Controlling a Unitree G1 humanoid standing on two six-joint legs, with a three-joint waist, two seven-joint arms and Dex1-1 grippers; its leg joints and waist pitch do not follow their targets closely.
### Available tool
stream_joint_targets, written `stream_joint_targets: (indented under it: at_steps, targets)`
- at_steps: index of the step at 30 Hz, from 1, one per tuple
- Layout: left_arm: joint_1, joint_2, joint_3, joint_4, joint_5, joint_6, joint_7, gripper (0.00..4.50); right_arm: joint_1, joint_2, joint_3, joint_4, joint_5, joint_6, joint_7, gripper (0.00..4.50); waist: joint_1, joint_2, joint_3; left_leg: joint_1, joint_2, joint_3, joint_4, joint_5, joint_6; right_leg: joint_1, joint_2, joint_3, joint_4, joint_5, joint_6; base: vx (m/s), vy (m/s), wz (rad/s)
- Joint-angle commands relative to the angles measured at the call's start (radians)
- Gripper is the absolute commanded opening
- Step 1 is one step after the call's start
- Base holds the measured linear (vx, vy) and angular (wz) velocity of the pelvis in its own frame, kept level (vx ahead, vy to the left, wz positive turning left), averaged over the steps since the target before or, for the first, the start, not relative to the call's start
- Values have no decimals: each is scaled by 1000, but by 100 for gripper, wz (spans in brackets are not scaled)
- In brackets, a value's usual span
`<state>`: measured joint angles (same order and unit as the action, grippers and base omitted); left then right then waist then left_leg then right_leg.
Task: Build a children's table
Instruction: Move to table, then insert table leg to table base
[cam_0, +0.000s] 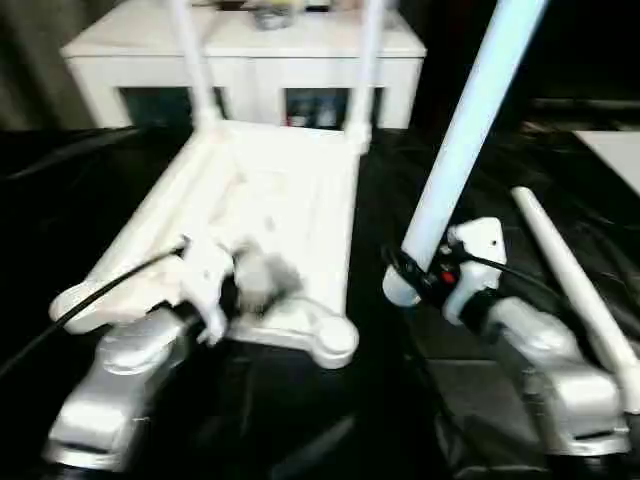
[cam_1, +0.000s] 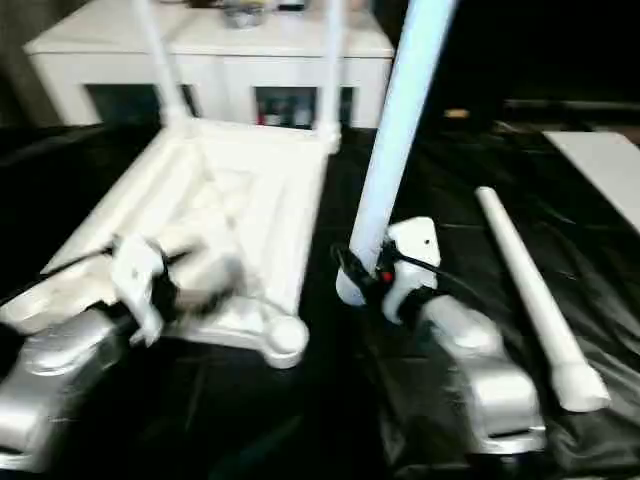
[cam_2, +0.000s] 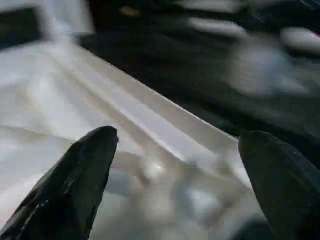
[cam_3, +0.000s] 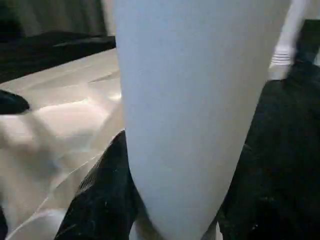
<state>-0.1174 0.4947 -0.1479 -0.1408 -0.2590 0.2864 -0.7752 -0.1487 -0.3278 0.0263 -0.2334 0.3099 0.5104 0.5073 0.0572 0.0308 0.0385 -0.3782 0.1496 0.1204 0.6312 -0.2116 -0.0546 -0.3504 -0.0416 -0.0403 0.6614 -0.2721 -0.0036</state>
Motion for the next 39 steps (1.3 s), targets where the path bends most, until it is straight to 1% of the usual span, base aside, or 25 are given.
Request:
stream_joint_targets:
  at_steps: [1,2,3,4,5,7,8,9,10,12,14,18,19,20,22,23,24,26,27,29,33,34,37,38,39]
  targets:
    - [-53,38,-57,52,59,-30,-75,438,6,-30,-14,-28,16,8,53,186,-6,4,-31,30,70,-12,-100,-284,-20,21,-91,56,-93,-65,-210,-59,30,7]
    - [-59,44,-64,59,60,-28,-87,438,6,-35,-13,-28,17,8,58,186,-4,3,-27,36,68,-7,-103,-339,-32,18,-97,59,-105,-201,-192,-62,30,1]
    - [-83,69,-90,87,63,-16,-136,423,7,-56,-10,-29,22,11,78,186,-5,0,-27,36,67,-5,-107,-350,-39,20,-102,60,-112,-277,-172,-62,30,1]
    - [-109,80,-111,122,79,-23,-162,412,9,-73,-6,-29,27,9,96,186,-5,-2,-27,34,69,-4,-109,-340,-37,21,-104,61,-114,-289,-164,-51,28,-4]
    - [-109,80,-111,122,79,-23,-162,412,9,-73,-6,-29,27,9,96,186,-5,-1,-29,33,71,-2,-110,-320,-34,18,-105,60,-114,-292,-151,0,0,0]
    - [-173,87,-148,210,120,-50,-209,386,11,-105,1,-24,27,2,126,186,-6,5,-33,31,73,-1,-110,-297,-33,17,-104,60,-111,-250,-156,0,0,0]
    - [-196,88,-160,241,132,-59,-227,386,11,-112,4,-21,22,-2,132,186,-7,5,-35,32,72,0,-109,-294,-34,15,-103,59,-109,-217,-165,0,0,0]
    - [-224,95,-174,279,144,-69,-256,363,11,-117,4,-19,21,-5,138,186,-7,6,-35,32,71,0,-110,-290,-30,14,-104,60,-111,-209,-165,0,0,0]
    - [-231,98,-177,287,146,-70,-265,363,12,-117,3,-19,22,-5,139,186,-7,4,-39,30,72,1,-108,-271,-26,18,-106,59,-108,-174,-176,0,0,0]
    - [-255,111,-190,319,154,-84,-299,351,13,-121,3,-21,21,-7,148,186,-6,6,-44,22,73,2,-104,-211,-7,23,-107,56,-101,-85,-199,0,0,0]
    - [-276,116,-192,346,161,-102,-315,327,14,-125,4,-22,18,-10,152,186,-8,6,-48,20,73,4,-100,-167,7,25,-106,53,-93,1,-218,0,0,0]
    - [-347,121,-221,457,183,-179,-398,294,19,-140,20,-19,14,-26,173,186,-6,8,-54,22,76,7,-94,-107,35,29,-106,49,-84,116,-246,0,0,0]
    - [-358,123,-227,471,188,-187,-414,281,19,-140,22,-19,15,-26,176,186,-6,6,-52,20,75,7,-96,-106,40,28,-105,49,-86,117,-245,0,0,0]
    - [-363,123,-230,477,190,-190,-421,272,19,-140,23,-19,15,-26,177,186,-5,9,-53,24,77,8,-96,-116,38,27,-106,48,-85,118,-251,0,0,0]
    - [-379,128,-240,498,202,-211,-440,265,19,-142,25,-19,14,-27,180,186,-5,8,-54,25,79,9,-96,-121,39,28,-107,49,-83,129,-258,0,0,0]
    - [-389,130,-246,512,210,-223,-452,260,19,-142,25,-19,13,-28,182,186,-5,7,-52,22,79,9,-96,-118,42,29,-109,49,-84,138,-262,0,0,0]
    - [-411,134,-257,540,224,-241,-476,249,20,-143,26,-20,14,-27,188,186,-4,9,-51,25,80,10,-97,-130,40,27,-109,49,-85,122,-261,0,0,0]
    - [-421,135,-263,553,231,-251,-486,228,21,-142,26,-22,14,-25,190,186,-3,7,-48,26,81,10,-100,-159,31,27,-112,51,-89,78,-262,0,0,0]
    - [-433,133,-268,575,238,-268,-502,225,22,-142,27,-25,19,-24,194,186,-2,11,-47,28,82,10,-101,-177,23,26,-113,52,-91,50,-263,0,0,0]
    - [-442,132,-274,591,244,-278,-514,208,23,-141,28,-26,24,-23,196,186,-2,9,-45,29,83,11,-103,-200,13,24,-113,53,-95,15,-261,0,0,0]
    - [-464,118,-281,643,262,-321,-534,168,25,-134,27,-34,36,-19,197,186,-1,13,-45,28,84,10,-106,-214,-1,25,-115,55,-94,9,-261,0,0,0]
    - [-467,116,-282,648,264,-326,-535,168,26,-132,25,-36,38,-18,197,186,-1,12,-44,27,84,10,-106,-212,0,25,-114,54,-95,11,-261,0,0,0]
    - [-477,111,-288,670,274,-345,-547,130,28,-130,24,-45,47,-13,203,186,-1,12,-45,27,85,9,-106,-209,3,25,-115,55,-94,23,-262,0,0,0]
    - [-477,111,-288,670,274,-345,-547,130,28,-130,24,-45,47,-13,203,186,-2,12,-45,28,85,10,-106,-210,3,24,-114,54,-94,22,-262,0,0,0]
    - [-481,110,-291,680,279,-352,-555,108,27,-128,22,-48,51,-9,205,186,-1,12,-45,27,85,10,-107,-203,5,25,-115,55,-94,30,-264,0,0,0]
